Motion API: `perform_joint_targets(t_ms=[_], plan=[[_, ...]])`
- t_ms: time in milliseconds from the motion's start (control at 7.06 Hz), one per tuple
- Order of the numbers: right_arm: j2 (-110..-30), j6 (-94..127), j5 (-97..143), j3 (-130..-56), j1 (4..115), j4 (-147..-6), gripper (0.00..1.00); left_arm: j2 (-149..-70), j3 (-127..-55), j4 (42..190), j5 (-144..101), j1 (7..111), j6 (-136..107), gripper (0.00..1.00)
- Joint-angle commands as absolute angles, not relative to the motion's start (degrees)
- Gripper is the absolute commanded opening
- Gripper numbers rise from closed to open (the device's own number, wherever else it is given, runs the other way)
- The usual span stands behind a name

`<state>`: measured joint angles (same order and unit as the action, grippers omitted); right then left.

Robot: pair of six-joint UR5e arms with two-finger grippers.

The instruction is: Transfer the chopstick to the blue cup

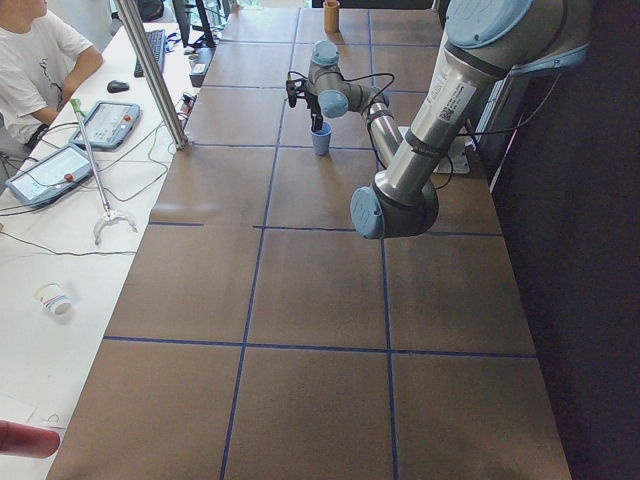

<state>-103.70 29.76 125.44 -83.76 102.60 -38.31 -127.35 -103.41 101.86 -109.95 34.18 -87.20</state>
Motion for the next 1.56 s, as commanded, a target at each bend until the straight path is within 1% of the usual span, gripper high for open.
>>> perform_joint_targets(t_ms=[0, 283, 425, 567, 708, 850, 992, 1133, 1275, 1417], plan=[[-105.02, 29.10, 125.51, -89.10, 108.33, -37.62, 0.00, -127.35, -103.18, 101.95, -109.95, 34.28, -87.19, 1.00], [-104.33, 26.20, 124.63, -92.36, 111.09, -36.75, 0.00, -127.35, -103.01, 101.95, -109.95, 34.63, -87.19, 1.00], [-103.80, 27.15, 125.06, -97.51, 111.09, -38.65, 0.00, -127.44, -103.09, 101.95, -109.95, 34.54, -87.27, 1.00], [-103.71, 32.20, 128.29, -99.04, 110.57, -40.50, 0.00, -127.44, -103.10, 102.04, -109.95, 34.54, -87.19, 1.00], [-101.27, 39.91, 135.19, -99.14, 108.83, -40.69, 0.00, -127.35, -103.18, 102.04, -109.95, 35.15, -87.01, 1.00], [-96.03, 51.91, 137.00, -99.40, 103.59, -40.17, 0.01, -127.35, -103.53, 101.95, -110.04, 35.85, -87.10, 1.00], [-91.97, 57.08, 141.63, -100.01, 99.53, -40.86, 0.00, -127.01, -103.54, 101.95, -110.04, 35.86, -87.10, 1.00], [-88.71, 65.31, 143.68, -101.06, 92.88, -40.35, 0.00, -126.91, -103.54, 102.39, -110.04, 36.82, -87.01, 0.99], [-85.55, 71.74, 143.61, -104.12, 85.77, -40.60, 0.00, -126.22, -103.54, 103.78, -110.04, 38.74, -87.01, 0.99], [-82.04, 77.46, 141.09, -105.54, 77.51, -40.69, 0.00, -126.04, -103.36, 104.41, -110.04, 40.24, -86.92, 0.99]])
